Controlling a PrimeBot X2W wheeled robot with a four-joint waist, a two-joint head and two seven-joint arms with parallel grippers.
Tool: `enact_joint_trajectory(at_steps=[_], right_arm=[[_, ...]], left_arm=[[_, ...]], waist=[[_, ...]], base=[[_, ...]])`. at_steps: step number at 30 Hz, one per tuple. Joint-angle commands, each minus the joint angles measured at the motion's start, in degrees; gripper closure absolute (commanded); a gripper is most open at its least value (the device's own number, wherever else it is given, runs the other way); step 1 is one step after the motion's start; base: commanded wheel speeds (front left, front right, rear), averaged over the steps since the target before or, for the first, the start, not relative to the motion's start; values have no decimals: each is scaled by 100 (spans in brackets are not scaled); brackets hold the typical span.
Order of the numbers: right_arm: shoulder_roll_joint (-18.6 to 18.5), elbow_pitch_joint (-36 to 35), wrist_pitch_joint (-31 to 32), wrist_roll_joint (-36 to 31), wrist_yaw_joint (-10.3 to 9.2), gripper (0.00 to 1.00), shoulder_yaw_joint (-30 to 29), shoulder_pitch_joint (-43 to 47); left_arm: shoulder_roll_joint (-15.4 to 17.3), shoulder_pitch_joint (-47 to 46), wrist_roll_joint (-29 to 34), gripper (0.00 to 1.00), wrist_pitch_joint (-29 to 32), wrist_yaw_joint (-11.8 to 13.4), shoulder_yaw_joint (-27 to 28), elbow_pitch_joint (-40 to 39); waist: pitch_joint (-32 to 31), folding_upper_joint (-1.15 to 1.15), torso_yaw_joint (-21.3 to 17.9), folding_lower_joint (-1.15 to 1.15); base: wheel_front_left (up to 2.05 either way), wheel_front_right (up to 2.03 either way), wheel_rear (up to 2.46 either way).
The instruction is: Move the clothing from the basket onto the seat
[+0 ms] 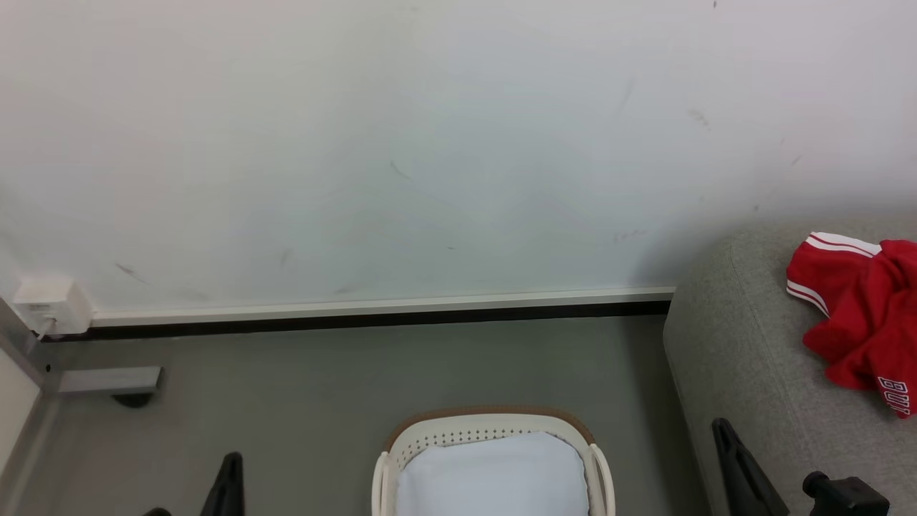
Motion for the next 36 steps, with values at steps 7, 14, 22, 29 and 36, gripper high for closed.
enact_joint_trajectory(at_steps=[7,14,22,29,36], right_arm=[[2,-111,204,840,-1,100,-201,-148],[9,-122,369,1462,-2,100,-330,-192],[18,-136,545,2111,-3,100,-467,-238],[26,-147,686,2634,-3,100,-578,-273],[33,-156,816,3119,-4,100,-680,-295]], left_arm=[[32,-215,-916,100,208,-17,52,-92],[36,-282,-1593,100,371,-25,60,-105],[41,-364,-2299,100,555,-28,79,-106],[44,-432,-2868,100,706,-30,98,-104],[48,-499,-3400,100,847,-33,118,-98]], waist=[[13,0,27,0],[25,0,52,0],[38,0,81,0],[50,0,106,0],[62,0,132,0]], base=[[0,0,0],[0,0,0],[0,0,0],[0,0,0],[0,0,0]])
